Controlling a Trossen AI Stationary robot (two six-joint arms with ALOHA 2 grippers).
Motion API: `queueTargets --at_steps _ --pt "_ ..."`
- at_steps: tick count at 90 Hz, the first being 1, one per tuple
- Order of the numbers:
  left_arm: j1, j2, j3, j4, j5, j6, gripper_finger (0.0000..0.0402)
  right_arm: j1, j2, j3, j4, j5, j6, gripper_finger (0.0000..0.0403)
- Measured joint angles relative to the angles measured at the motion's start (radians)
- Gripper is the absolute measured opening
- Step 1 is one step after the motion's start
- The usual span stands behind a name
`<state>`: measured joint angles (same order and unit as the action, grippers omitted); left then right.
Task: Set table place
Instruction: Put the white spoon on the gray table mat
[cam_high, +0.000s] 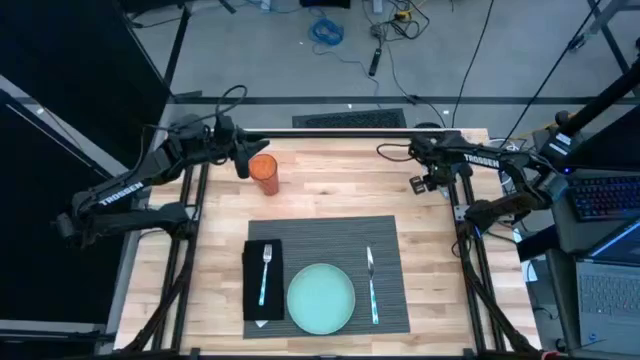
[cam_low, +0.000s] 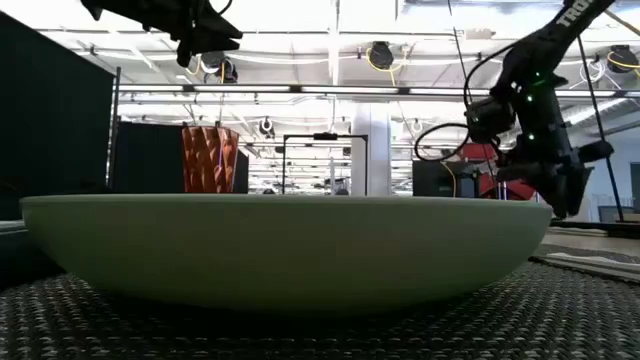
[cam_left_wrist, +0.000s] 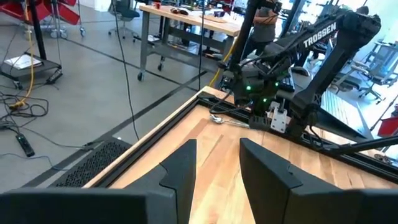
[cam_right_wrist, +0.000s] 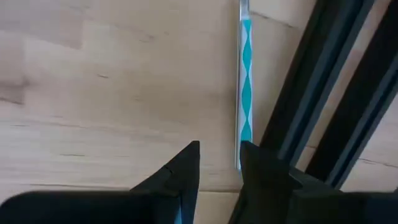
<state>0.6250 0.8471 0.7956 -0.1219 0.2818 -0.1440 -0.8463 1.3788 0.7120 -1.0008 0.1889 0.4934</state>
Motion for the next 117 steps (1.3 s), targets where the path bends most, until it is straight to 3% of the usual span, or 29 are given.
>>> queueTargets --at_steps 36,70,97,117 --pt "-0.019 0.032 0.000 0.006 0.000 -0.008 0.0105 -0.059 0.000 0.000 0.173 0.101 -0.066 0.0100" --pt "-0.045 0.035 0.000 0.007 0.000 -0.007 0.0105 -0.075 0.003 -0.001 0.175 0.075 -0.082 0.0100" --pt "-0.046 0.035 0.000 0.005 0.000 -0.006 0.0105 -0.077 0.001 -0.137 0.309 0.109 -0.086 0.0100" --pt "-0.046 0.035 0.000 0.009 0.000 -0.006 0.0105 -0.077 0.000 -0.146 0.309 0.096 -0.083 0.0091"
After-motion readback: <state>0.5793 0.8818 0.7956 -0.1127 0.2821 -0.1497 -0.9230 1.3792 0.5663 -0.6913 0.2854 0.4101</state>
